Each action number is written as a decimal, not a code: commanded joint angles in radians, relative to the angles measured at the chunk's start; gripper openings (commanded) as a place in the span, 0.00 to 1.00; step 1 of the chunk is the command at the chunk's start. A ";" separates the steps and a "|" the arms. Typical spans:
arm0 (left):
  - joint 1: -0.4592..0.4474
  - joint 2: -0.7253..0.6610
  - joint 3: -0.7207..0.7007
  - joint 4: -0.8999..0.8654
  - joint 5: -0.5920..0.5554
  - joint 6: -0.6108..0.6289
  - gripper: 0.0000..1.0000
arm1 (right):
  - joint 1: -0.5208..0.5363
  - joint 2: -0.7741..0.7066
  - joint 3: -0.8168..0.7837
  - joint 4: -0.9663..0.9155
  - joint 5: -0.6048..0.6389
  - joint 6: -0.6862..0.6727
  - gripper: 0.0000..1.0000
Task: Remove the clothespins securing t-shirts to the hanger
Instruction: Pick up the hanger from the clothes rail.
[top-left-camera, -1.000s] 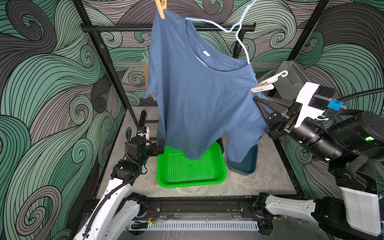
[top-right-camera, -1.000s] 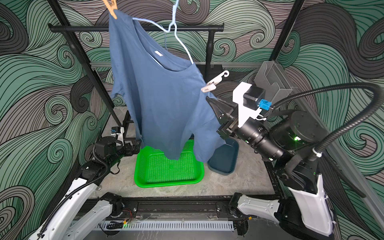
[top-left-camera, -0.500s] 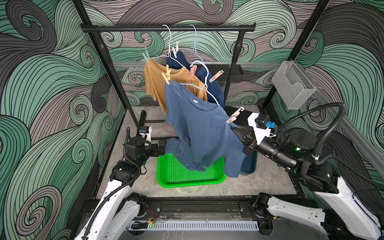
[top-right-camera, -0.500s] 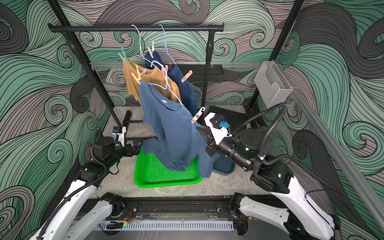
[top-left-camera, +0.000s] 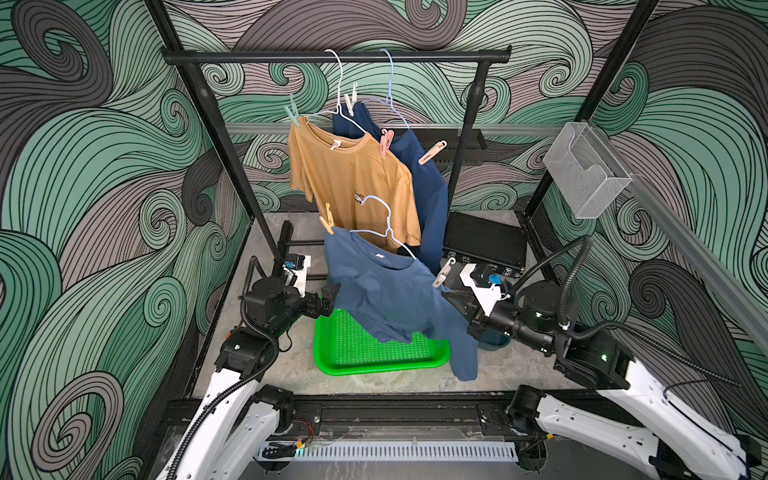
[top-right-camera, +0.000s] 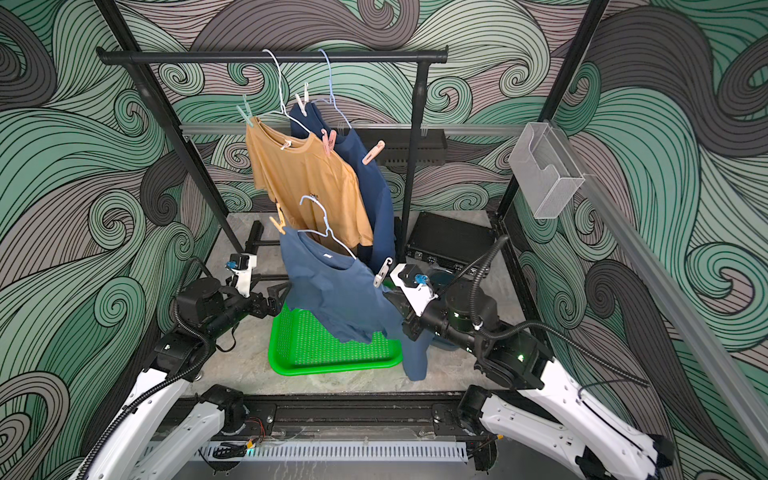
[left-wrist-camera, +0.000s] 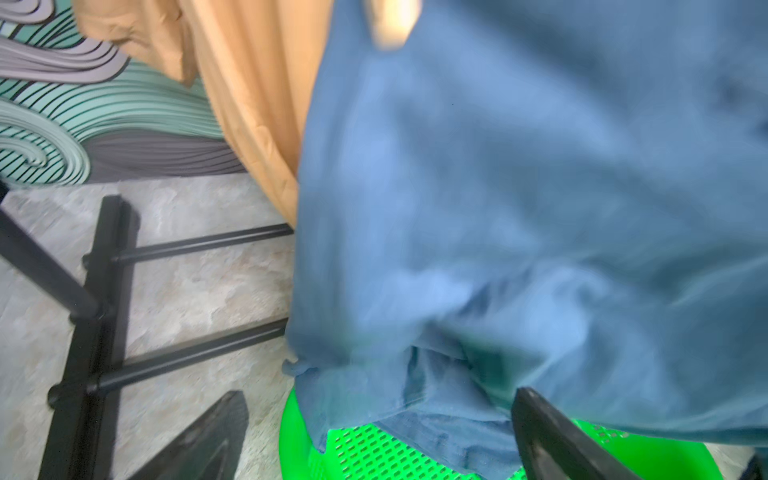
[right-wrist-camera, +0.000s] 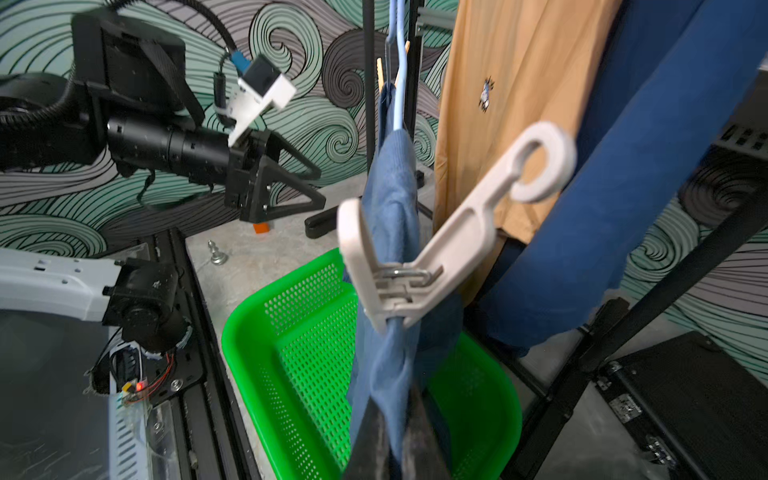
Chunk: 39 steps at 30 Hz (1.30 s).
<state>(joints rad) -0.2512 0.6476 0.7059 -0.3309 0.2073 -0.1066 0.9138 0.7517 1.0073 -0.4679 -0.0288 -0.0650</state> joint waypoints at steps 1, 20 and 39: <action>-0.002 -0.021 -0.016 0.091 0.127 0.091 0.99 | -0.006 -0.025 -0.054 0.103 -0.067 0.014 0.00; -0.004 0.132 0.180 0.088 0.397 0.275 0.99 | -0.142 0.152 -0.128 0.294 -0.263 -0.189 0.00; -0.001 0.255 0.307 -0.003 0.442 0.541 0.91 | -0.193 0.235 -0.135 0.363 -0.327 -0.281 0.00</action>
<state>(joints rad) -0.2520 0.8978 0.9909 -0.2913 0.5995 0.3962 0.7277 0.9936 0.8593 -0.1677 -0.3416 -0.3332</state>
